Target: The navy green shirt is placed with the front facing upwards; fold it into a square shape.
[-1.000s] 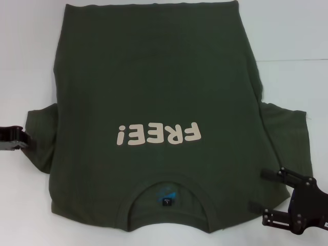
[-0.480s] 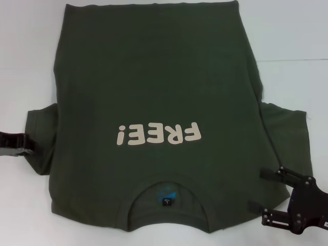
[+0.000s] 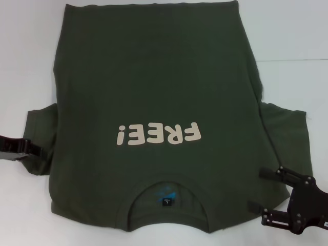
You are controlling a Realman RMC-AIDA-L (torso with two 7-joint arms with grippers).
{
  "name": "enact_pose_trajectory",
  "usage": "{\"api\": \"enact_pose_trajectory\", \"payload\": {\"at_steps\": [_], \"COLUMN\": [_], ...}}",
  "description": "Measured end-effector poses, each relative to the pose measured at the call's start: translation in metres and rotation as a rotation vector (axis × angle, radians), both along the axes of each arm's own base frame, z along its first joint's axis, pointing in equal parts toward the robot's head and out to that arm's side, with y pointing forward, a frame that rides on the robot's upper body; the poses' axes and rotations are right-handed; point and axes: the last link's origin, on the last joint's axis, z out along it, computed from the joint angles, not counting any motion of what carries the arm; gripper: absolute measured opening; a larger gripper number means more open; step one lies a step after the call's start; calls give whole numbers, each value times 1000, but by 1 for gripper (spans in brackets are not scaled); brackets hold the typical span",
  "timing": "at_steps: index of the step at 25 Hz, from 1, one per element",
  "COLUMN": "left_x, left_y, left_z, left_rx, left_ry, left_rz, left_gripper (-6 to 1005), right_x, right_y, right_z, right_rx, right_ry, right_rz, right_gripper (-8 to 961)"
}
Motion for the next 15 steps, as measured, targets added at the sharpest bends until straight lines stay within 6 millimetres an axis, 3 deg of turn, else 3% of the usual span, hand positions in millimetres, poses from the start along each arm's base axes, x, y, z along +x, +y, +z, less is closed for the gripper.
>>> {"api": "enact_pose_trajectory", "payload": {"at_steps": [15], "left_x": [-6], "left_y": [2], "left_z": [6], "left_rx": [3], "left_ry": [96], "left_rz": [-1], "left_gripper": [397], "right_x": [0], "right_y": [-1], "right_z": [-1], "right_rx": [-1], "right_ry": [3], "right_rz": [-2], "right_gripper": [882]}}
